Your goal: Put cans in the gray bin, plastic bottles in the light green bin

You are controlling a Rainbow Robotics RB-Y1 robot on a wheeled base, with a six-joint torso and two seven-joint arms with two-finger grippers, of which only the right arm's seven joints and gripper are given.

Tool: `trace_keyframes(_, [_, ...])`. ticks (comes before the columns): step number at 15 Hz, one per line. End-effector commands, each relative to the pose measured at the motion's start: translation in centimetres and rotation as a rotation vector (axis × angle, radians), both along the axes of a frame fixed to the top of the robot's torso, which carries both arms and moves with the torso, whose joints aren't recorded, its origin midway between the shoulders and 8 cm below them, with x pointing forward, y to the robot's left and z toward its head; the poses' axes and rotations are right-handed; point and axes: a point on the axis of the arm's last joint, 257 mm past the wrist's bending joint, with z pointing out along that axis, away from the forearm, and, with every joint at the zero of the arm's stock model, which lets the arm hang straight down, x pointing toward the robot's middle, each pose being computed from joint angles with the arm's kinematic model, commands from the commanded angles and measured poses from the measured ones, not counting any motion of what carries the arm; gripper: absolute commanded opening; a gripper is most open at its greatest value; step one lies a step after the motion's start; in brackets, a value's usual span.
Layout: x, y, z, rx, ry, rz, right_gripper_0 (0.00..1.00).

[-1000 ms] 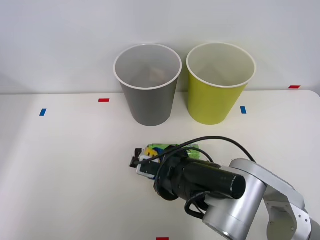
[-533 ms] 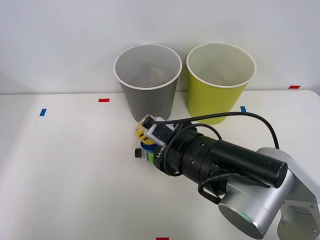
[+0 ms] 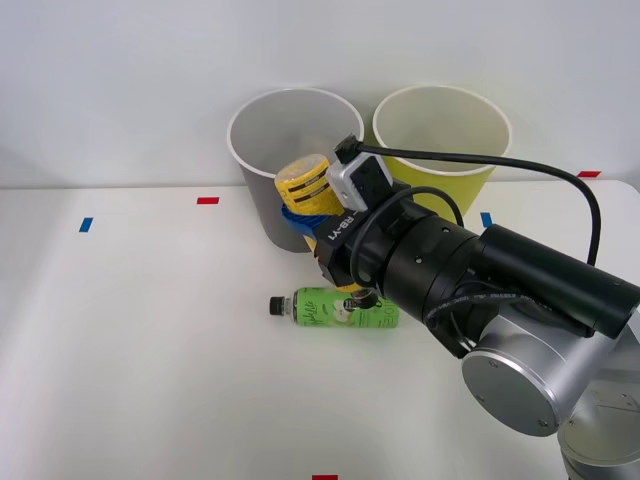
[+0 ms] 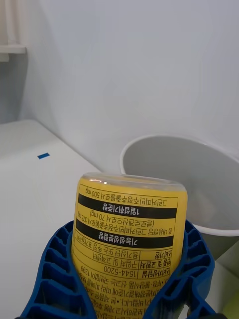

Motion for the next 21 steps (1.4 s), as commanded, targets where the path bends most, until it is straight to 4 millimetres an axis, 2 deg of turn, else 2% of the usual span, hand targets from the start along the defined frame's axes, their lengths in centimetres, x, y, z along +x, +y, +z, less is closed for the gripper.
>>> trace_keyframes(1, [0.9,-0.6,3.1,0.079,-0.039,-0.017,0.00])
trace_keyframes(6, [2.9,-1.4,9.0,0.247,-0.046,-0.044,0.00])
trace_keyframes(11, [8.4,-3.6,13.1,0.314,-0.076,-0.120,0.00])
trace_keyframes(16, [14.2,-8.1,15.7,0.376,-0.108,-0.237,0.00])
trace_keyframes(21, [17.6,-12.4,17.9,0.395,-0.148,-0.328,0.00])
